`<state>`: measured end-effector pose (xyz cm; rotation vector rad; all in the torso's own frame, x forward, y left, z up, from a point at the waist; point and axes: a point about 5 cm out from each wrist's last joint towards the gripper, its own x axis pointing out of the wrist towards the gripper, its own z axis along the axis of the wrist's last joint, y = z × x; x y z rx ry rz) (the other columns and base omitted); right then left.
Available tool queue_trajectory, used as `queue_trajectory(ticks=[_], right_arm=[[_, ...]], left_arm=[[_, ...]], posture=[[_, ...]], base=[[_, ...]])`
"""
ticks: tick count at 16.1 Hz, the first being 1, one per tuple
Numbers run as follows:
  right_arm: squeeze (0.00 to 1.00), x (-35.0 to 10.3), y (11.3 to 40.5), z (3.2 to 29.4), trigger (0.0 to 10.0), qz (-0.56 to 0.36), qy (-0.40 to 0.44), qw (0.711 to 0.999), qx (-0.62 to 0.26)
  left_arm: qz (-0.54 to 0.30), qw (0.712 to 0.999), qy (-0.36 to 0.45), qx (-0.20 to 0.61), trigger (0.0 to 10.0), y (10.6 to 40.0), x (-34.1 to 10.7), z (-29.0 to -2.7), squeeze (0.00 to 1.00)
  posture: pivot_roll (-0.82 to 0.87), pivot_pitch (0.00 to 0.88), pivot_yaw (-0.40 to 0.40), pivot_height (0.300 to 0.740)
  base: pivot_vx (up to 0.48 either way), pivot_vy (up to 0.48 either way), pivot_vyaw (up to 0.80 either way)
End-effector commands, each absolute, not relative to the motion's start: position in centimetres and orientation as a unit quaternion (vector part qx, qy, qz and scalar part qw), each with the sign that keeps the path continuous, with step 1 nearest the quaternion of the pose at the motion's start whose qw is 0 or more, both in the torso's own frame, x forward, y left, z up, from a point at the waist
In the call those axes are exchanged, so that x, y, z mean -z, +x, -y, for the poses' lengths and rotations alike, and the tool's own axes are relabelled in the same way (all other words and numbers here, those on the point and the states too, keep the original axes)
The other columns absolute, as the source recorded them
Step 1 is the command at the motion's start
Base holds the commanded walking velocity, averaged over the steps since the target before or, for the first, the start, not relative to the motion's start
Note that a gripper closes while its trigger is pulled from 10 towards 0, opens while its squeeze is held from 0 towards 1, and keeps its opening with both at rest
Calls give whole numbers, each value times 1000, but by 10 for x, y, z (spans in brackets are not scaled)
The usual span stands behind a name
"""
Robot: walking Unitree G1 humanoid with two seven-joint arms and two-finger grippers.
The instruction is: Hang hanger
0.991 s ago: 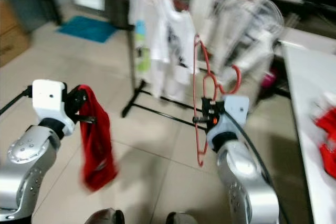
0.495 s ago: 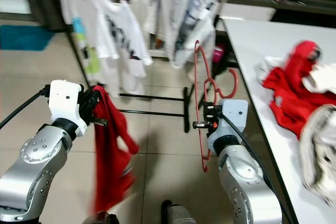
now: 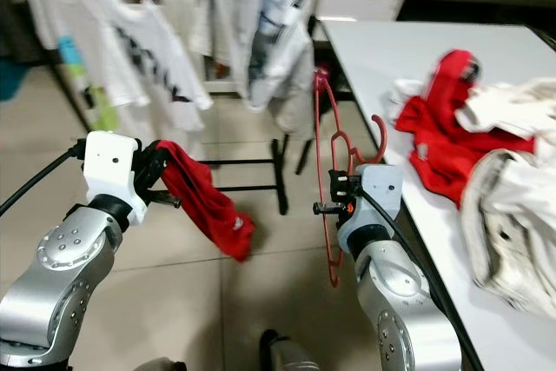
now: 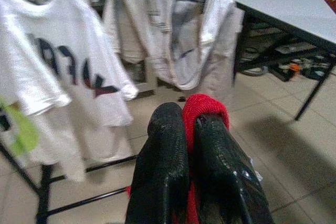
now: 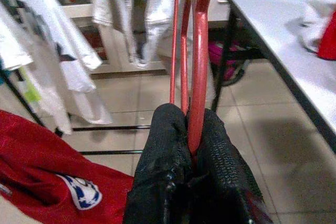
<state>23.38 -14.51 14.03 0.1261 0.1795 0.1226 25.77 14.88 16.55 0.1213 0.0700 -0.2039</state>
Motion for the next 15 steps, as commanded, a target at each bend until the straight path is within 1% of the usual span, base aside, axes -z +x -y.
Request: queue_trajectory(ticks=[1,6,8,11,12,14,15], right_arm=[[0,-146,233,147,10000,-77,60,994,-51],[0,-156,241,149,10000,-42,58,997,-25],[0,-160,243,150,10000,-24,46,998,20],[0,-163,246,150,10000,-8,23,999,47],[0,-163,246,150,10000,-7,39,998,49],[0,-164,247,150,10000,4,102,993,51],[0,-167,248,152,10000,22,99,992,72]], left_arm=[[-27,992,62,106,10000,255,-169,-146,0],[-25,992,60,105,10000,258,-171,-145,0],[-24,992,60,106,10000,258,-172,-144,0],[-24,992,59,104,10000,259,-172,-144,0],[-23,992,59,105,10000,260,-172,-144,0],[-23,992,59,107,10000,261,-173,-143,0],[-22,992,59,108,10000,262,-173,-143,0]], posture=[[59,85,-76,740],[58,88,-73,740],[60,89,-73,740],[60,89,-66,740],[60,90,-65,740],[59,89,-63,740],[59,88,-62,740]], base=[[0,0,-800],[0,0,-800],[0,0,-766],[0,0,-742],[0,0,-769],[0,0,-791],[0,0,-800]])
